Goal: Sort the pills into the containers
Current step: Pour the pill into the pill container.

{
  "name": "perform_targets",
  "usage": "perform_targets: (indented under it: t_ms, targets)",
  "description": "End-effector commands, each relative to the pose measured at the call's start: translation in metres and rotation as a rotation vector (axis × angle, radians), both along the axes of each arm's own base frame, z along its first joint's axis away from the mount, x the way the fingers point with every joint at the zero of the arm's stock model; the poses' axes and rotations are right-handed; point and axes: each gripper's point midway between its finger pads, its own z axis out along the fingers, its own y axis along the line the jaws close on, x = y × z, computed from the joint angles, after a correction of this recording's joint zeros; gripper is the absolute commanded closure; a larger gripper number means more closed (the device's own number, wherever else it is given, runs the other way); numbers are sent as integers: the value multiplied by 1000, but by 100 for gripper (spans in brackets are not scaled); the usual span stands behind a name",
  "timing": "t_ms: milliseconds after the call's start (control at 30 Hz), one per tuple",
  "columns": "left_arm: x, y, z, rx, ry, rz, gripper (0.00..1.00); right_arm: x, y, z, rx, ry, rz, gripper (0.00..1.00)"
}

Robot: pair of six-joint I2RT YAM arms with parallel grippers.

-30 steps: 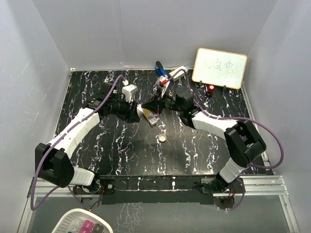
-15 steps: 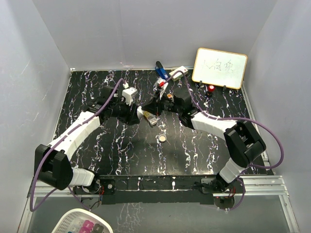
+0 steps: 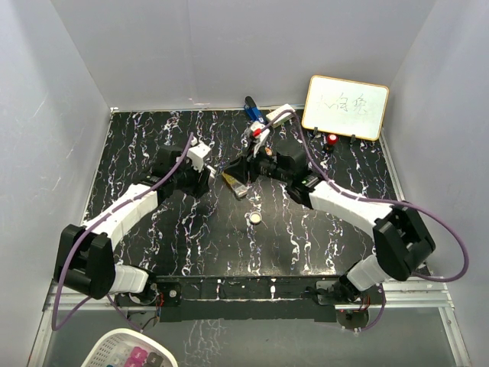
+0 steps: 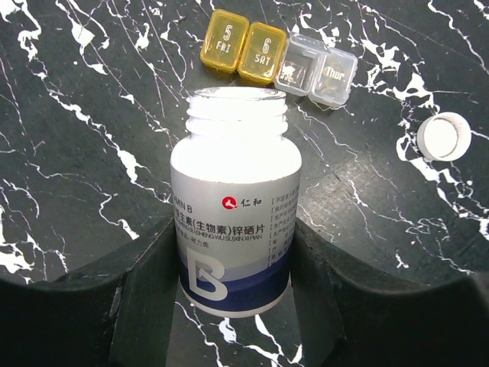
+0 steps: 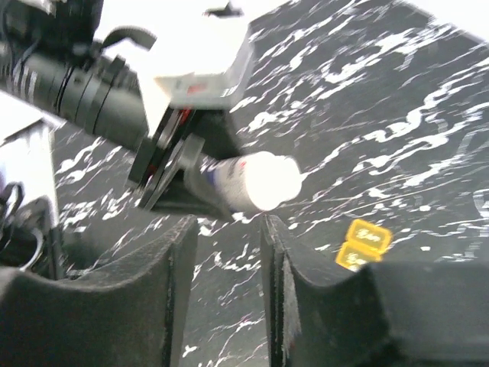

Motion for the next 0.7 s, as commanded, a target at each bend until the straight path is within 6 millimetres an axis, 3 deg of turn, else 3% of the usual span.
perform_targets:
  t_ms: [0,167,333,567,667]
  targets:
    - [8,-1,26,35,-151,-96,100,30,-35,23,2,-122,-262,66]
    - [-6,-1,4,85,-58,-194,100,44,-62,-26,-65,-64,-434,70]
    - [-8,-13,-11,69,27,-271,100,44,-65,-67,-123,-14,-453,68]
    - [-5,-21,-27,59,71,-323,100,45,-61,-81,-144,-10,-431,53]
    - [-4,-23,-30,63,81,-355,100,46,-55,-86,-154,-11,-414,51]
